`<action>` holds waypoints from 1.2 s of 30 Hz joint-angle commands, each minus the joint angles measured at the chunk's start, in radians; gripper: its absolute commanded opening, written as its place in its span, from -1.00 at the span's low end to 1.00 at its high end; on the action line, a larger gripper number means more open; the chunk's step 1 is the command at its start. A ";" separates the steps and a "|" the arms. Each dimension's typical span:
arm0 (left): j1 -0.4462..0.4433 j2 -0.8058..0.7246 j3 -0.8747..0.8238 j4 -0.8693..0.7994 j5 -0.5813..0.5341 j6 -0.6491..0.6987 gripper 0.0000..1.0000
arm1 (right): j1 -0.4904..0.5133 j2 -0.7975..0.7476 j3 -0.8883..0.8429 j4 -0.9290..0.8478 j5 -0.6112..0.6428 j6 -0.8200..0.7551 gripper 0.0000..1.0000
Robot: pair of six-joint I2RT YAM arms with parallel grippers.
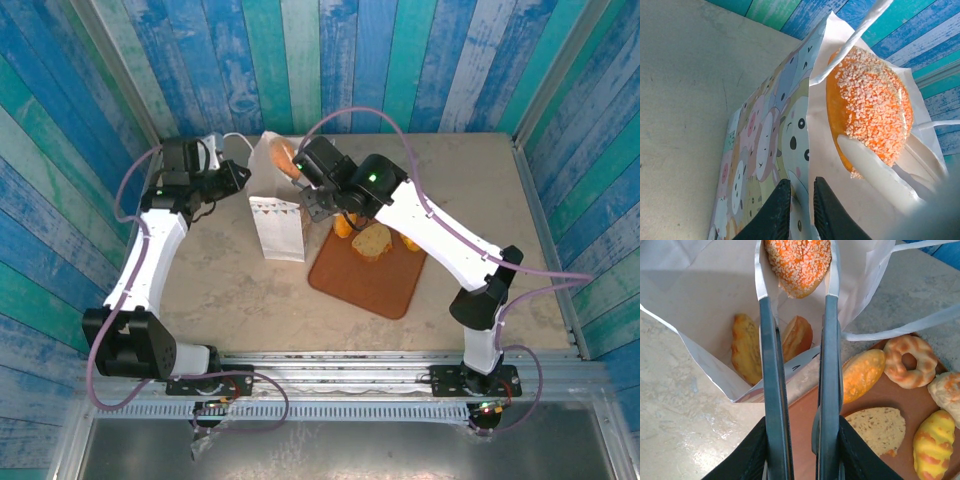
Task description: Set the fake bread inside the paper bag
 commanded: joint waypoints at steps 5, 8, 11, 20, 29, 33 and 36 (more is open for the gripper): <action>0.000 -0.047 -0.014 -0.001 -0.010 0.011 -0.65 | -0.026 0.018 0.015 -0.007 -0.031 -0.017 -0.40; 0.000 -0.049 -0.014 -0.002 -0.010 0.013 -0.65 | -0.034 0.024 0.013 -0.009 -0.038 -0.015 -0.28; 0.000 -0.049 -0.013 -0.003 -0.010 0.014 -0.65 | -0.036 0.022 0.016 -0.008 -0.038 -0.015 -0.14; 0.001 -0.049 -0.019 -0.003 -0.009 0.016 -0.65 | -0.036 0.006 0.033 -0.005 -0.052 -0.014 -0.05; 0.001 -0.067 -0.026 0.000 -0.005 0.009 -0.63 | -0.036 -0.053 -0.017 0.031 -0.051 0.001 -0.08; 0.000 -0.074 -0.024 0.003 0.005 0.005 -0.61 | -0.036 -0.073 -0.029 0.037 -0.040 0.004 -0.09; 0.001 -0.078 -0.017 0.001 0.014 0.004 -0.46 | -0.036 -0.094 -0.041 0.048 -0.030 0.009 -0.09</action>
